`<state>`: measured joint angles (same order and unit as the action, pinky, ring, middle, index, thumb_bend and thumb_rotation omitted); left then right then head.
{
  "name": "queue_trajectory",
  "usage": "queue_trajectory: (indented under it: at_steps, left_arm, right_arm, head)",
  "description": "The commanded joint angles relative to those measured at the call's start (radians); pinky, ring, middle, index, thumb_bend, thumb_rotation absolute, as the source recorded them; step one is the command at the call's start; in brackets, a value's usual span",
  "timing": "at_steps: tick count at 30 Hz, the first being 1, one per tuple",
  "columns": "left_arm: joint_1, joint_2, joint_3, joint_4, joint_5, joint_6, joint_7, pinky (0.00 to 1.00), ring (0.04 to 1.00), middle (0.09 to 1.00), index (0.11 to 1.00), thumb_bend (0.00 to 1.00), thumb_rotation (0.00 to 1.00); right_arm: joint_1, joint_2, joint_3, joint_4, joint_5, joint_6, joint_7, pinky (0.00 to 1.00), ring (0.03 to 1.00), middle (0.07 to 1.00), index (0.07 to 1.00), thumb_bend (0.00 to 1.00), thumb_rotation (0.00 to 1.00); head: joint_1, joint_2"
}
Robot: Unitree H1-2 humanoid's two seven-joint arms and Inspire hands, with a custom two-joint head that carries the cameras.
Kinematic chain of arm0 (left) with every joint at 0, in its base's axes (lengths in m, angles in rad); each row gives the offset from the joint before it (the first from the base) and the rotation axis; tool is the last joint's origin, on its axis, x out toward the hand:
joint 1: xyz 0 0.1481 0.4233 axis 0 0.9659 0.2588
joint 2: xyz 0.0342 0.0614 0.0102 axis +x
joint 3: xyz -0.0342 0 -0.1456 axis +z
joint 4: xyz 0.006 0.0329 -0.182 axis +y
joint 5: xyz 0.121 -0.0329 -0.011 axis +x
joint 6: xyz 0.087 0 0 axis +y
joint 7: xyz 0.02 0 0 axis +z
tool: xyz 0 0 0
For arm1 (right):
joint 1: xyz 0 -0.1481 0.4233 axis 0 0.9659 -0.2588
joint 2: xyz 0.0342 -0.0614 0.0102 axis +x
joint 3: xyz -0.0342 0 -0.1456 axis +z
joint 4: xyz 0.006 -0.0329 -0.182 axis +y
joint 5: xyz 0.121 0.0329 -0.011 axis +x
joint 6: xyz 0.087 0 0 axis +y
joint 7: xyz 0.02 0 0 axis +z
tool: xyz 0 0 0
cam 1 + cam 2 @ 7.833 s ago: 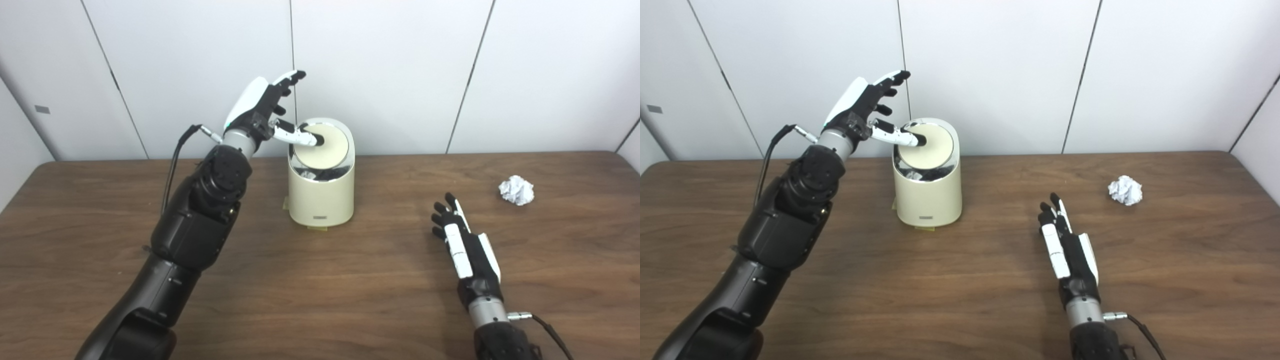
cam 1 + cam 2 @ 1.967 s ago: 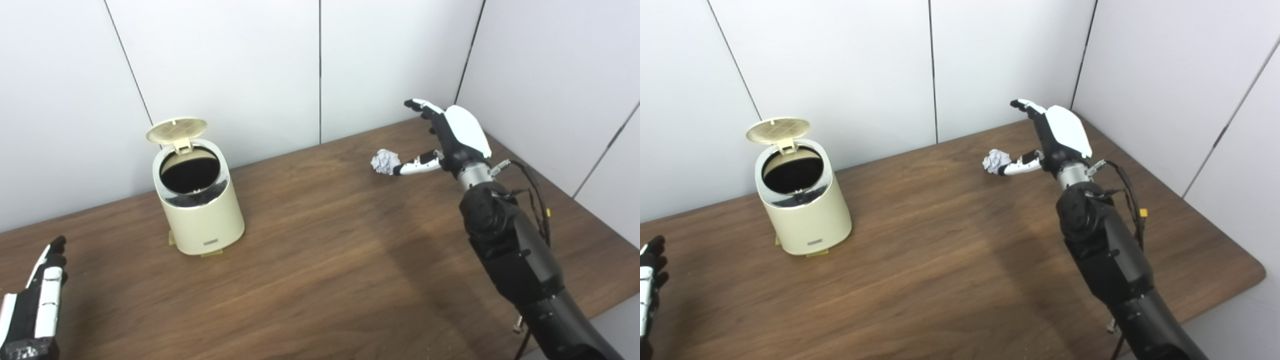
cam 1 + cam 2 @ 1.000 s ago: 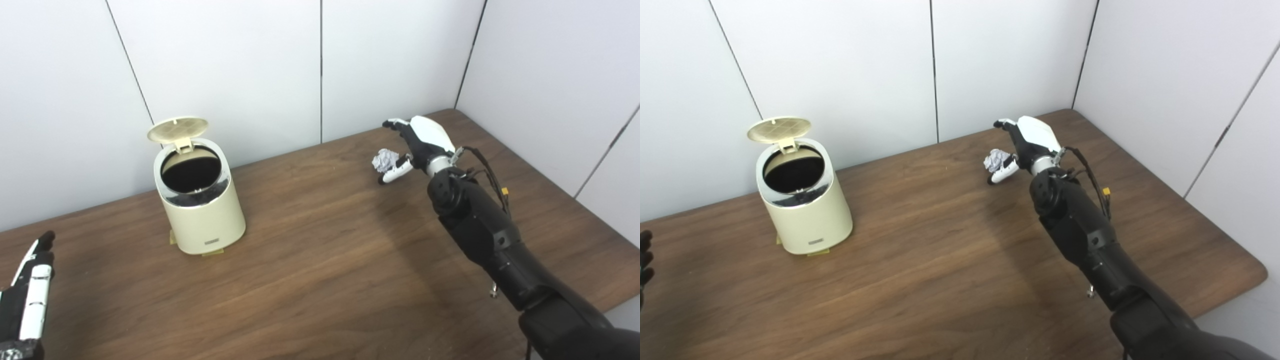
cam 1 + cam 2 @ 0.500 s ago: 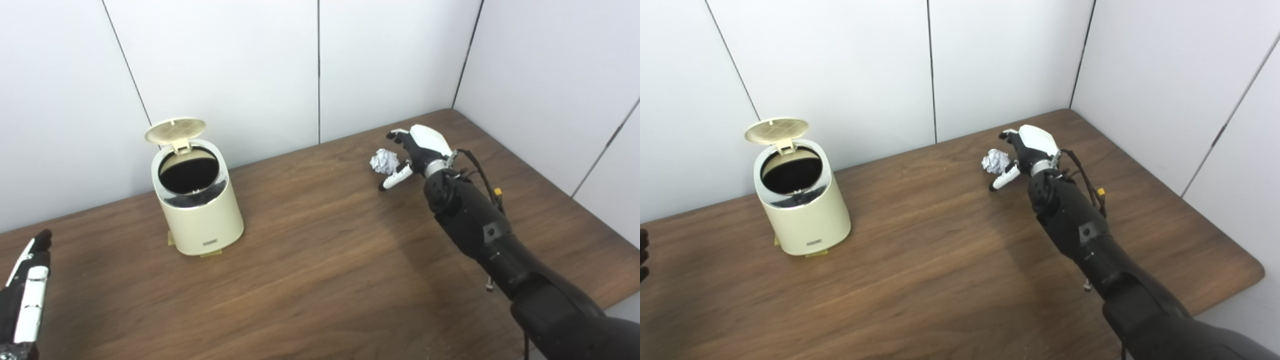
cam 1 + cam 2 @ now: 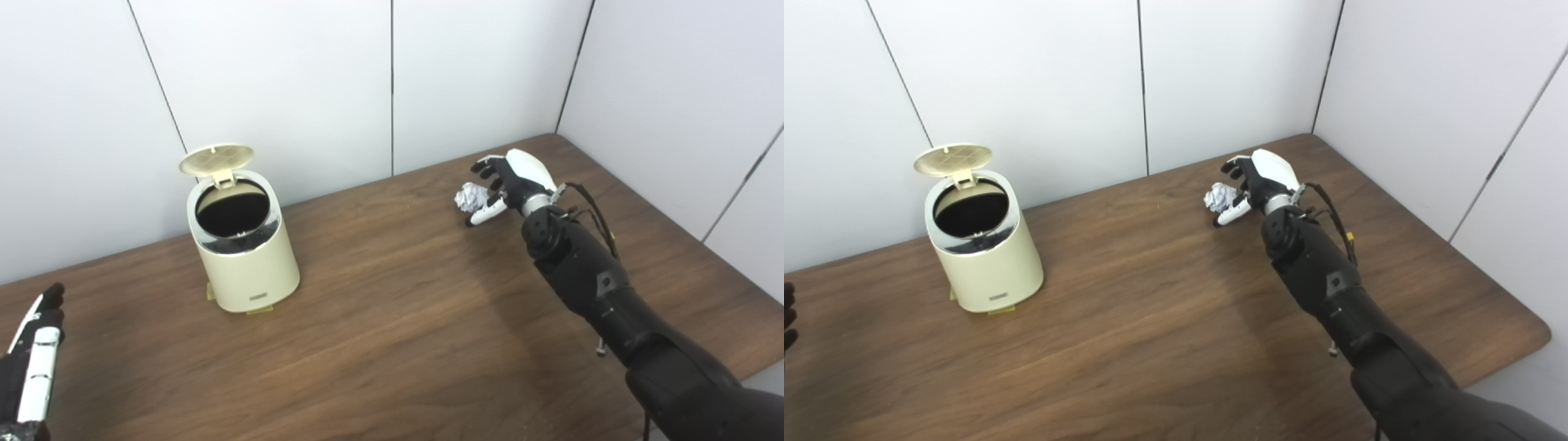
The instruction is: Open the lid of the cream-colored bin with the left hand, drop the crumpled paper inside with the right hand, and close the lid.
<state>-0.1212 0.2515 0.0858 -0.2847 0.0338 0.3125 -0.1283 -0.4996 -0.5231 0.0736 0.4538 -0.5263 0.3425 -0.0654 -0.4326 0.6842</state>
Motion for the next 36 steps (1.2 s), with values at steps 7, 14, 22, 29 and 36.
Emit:
queue_trajectory:
  at_steps: [7, 14, 22, 29, 36]
  left_arm:
    - [-0.030, -0.009, -0.004, -0.046, -0.002, 0.024, 0.005, 0.97, 1.000, 1.000, 1.000, 0.44, 0.92]
    - [-0.038, -0.010, -0.004, -0.059, -0.006, 0.063, 0.004, 0.99, 1.000, 1.000, 1.000, 0.43, 0.91]
    - [-0.040, -0.002, -0.008, -0.051, 0.020, 0.057, 0.010, 0.97, 1.000, 1.000, 1.000, 0.43, 0.91]
    - [-0.052, -0.005, -0.003, -0.043, 0.021, 0.057, 0.016, 1.00, 1.000, 1.000, 1.000, 0.45, 0.88]
    - [-0.067, -0.009, -0.006, -0.052, 0.029, 0.074, 0.022, 1.00, 1.000, 0.999, 1.000, 0.48, 0.88]
  right_arm:
    - [-0.066, -0.029, 0.004, -0.015, 0.008, -0.020, -0.001, 0.59, 0.671, 0.726, 0.699, 0.87, 0.08]
    - [-0.079, -0.039, 0.023, -0.007, -0.003, 0.001, 0.022, 0.58, 0.657, 0.719, 0.688, 0.89, 0.07]
    - [-0.076, -0.030, 0.052, 0.013, -0.022, -0.013, 0.012, 0.58, 0.631, 0.682, 0.670, 0.88, 0.03]
    - [-0.085, -0.022, 0.088, 0.051, -0.052, -0.011, -0.018, 0.61, 0.601, 0.636, 0.634, 0.85, 0.00]
    - [-0.080, 0.002, 0.069, 0.055, -0.046, -0.001, -0.067, 0.35, 0.400, 0.505, 0.514, 0.51, 0.00]
  head:
    - [0.002, 0.004]
    - [0.005, 0.009]
    - [0.014, 0.008]
    - [0.019, 0.004]
    - [0.031, 0.005]
